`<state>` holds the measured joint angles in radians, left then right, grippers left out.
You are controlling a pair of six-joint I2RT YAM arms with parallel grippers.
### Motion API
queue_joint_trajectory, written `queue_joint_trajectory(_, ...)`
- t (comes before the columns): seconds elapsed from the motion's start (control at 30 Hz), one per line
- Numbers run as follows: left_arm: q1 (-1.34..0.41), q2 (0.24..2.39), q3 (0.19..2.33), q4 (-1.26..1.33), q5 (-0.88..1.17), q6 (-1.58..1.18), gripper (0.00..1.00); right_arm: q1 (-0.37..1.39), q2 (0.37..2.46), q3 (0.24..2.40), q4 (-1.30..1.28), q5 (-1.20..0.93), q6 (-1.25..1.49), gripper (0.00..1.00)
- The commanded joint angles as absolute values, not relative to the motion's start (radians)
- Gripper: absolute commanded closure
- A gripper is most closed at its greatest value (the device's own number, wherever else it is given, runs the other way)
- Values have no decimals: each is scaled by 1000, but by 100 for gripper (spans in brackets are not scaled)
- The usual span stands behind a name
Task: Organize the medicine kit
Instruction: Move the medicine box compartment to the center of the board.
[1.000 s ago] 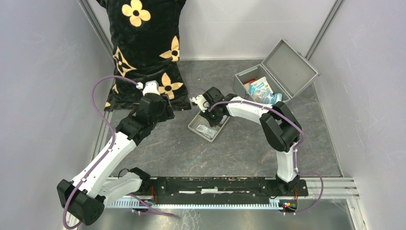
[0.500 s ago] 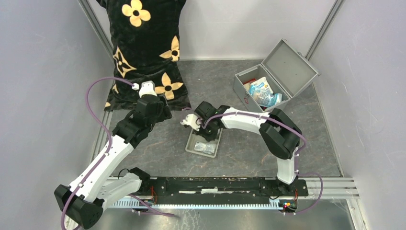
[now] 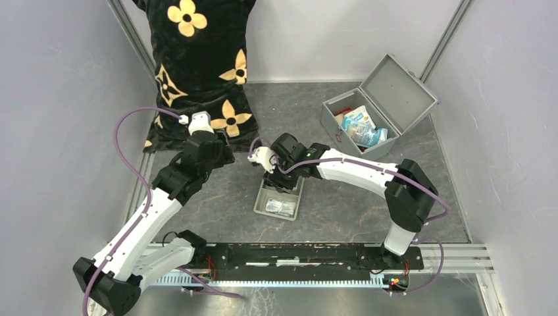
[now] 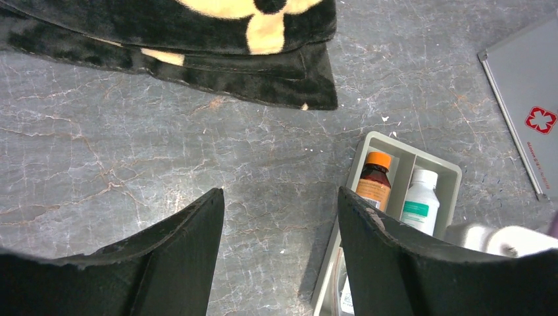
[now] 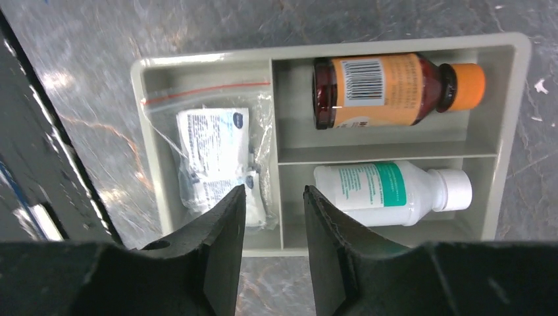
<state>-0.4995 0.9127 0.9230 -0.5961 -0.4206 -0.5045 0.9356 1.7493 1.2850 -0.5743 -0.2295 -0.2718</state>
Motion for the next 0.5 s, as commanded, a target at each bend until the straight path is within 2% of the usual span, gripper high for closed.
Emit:
queue_joint_trajectory(0.0,-497,905,951,-577,-451,-511,29,935,1697,1312,-497,-146,35,57)
queue_joint_trajectory(0.13,-497,906,944,-575,-449,-513,29,936,1696,1272,-461,-56,401,58)
queue_joint_trajectory(0.2,-497,905,941,-569,-443,-515,29,935,1683,1225,-407,-42,500,58)
queue_joint_trajectory(0.47,-497,906,927,-559,-425,-519,29,935,1700,1165,-314,79,666,57)
